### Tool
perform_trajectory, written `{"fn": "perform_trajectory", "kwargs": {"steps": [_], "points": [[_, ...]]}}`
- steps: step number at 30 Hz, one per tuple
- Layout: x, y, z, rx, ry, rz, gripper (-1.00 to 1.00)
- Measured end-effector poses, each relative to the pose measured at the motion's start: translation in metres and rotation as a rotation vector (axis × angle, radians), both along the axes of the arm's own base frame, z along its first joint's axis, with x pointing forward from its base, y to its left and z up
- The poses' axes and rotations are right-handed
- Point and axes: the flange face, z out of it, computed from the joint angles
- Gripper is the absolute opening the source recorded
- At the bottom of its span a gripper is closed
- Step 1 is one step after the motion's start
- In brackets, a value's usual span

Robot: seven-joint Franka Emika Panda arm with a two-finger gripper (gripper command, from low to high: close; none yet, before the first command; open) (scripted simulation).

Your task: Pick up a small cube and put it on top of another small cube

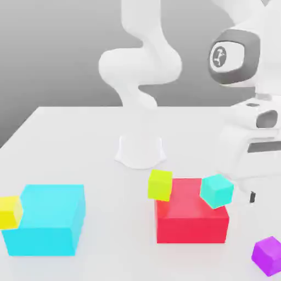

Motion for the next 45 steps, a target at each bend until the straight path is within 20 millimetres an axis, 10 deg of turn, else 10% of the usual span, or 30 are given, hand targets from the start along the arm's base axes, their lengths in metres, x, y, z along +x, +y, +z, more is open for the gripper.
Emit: {"fn": "perform_trajectory", "kwargs": {"steps": [9, 10, 16, 22, 33, 45], "points": [[-0.037, 0.050, -0.142, 0.012, 0.153, 0.077, 0.00], [-0.038, 0.050, -0.156, 0.011, 0.154, 0.078, -1.00], [-0.038, 0.050, -0.163, 0.012, 0.154, 0.079, -1.00], [-0.039, 0.044, -0.100, 0.001, 0.152, 0.083, -1.00], [-0.068, -0.069, -0.020, -0.113, 0.137, 0.115, -1.00], [-0.145, -0.160, 0.034, -0.067, 0.153, 0.172, -1.00]]}}
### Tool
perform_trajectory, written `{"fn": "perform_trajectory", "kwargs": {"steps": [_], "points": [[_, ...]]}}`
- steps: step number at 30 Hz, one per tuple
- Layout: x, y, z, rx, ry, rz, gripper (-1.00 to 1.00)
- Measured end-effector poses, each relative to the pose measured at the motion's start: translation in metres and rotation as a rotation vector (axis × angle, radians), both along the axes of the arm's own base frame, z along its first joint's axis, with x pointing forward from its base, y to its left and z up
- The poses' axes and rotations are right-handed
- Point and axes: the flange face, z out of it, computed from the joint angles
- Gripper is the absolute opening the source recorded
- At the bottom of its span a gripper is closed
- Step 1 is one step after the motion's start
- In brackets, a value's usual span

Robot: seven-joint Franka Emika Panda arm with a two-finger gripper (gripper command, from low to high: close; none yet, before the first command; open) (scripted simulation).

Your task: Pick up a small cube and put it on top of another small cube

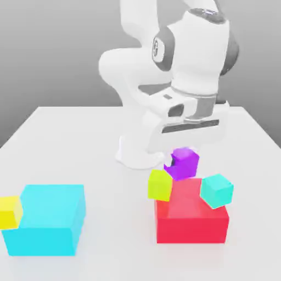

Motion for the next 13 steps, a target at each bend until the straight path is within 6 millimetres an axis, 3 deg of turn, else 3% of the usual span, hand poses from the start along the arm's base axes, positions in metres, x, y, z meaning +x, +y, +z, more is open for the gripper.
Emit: {"fn": "perform_trajectory", "kwargs": {"steps": [4, 10, 11, 13], "points": [[-0.030, -0.022, 0.005, 0.057, 0.009, 0.028, -1.00], [-0.036, -0.026, -0.048, 0.071, 0.010, 0.037, -1.00], [-0.037, -0.026, -0.056, 0.071, 0.011, 0.037, 1.00], [-0.037, -0.026, -0.056, 0.071, 0.011, 0.037, 1.00]]}}
